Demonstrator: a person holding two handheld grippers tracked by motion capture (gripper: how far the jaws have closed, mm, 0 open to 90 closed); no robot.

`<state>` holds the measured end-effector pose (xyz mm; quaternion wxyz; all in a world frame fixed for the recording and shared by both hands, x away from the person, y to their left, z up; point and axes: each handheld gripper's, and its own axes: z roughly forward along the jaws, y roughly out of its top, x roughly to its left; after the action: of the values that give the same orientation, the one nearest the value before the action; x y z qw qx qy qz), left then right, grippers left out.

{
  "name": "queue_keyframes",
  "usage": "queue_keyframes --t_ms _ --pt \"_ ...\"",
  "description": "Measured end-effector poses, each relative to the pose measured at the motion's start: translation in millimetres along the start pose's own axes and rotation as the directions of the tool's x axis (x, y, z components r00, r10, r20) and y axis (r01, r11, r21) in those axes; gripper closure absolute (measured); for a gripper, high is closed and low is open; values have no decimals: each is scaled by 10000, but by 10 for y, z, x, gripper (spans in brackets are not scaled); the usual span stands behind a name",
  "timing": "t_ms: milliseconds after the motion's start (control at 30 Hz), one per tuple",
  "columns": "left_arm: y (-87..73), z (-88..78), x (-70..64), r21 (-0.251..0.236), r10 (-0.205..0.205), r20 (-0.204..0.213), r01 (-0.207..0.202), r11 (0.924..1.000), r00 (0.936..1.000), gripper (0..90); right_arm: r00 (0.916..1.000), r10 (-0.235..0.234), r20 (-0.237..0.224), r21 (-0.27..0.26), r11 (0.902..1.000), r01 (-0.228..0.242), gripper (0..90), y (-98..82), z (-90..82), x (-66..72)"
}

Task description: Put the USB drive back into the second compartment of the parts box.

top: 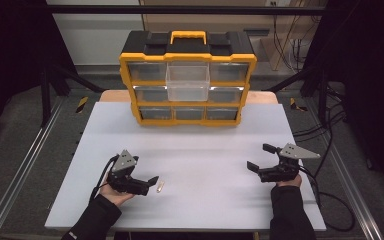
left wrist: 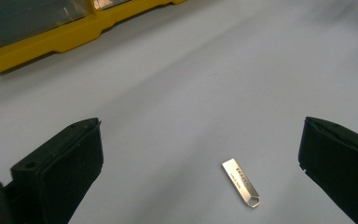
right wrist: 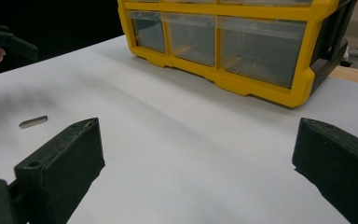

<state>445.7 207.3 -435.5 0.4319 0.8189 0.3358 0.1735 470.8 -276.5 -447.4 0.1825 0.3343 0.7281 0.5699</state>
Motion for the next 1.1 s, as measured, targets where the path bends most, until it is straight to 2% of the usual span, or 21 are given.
queue_keyframes --t_ms 333,700,933,1100 --pt "-30 122 -72 659 168 136 -177 9977 9998 3 10000 -12 8 26 10000 12 21 -2 3 -1" --pt "-74 270 -180 1479 416 380 -468 9879 9984 39 10000 -35 21 23 10000 35 21 -2 1 0" --pt "-92 309 -207 1860 429 593 -533 9811 9973 154 10000 -40 14 29 10000 40 21 -2 0 0" --pt "-97 331 -220 2186 527 423 -607 9739 9977 212 10000 -45 20 29 10000 45 21 -2 1 -1"
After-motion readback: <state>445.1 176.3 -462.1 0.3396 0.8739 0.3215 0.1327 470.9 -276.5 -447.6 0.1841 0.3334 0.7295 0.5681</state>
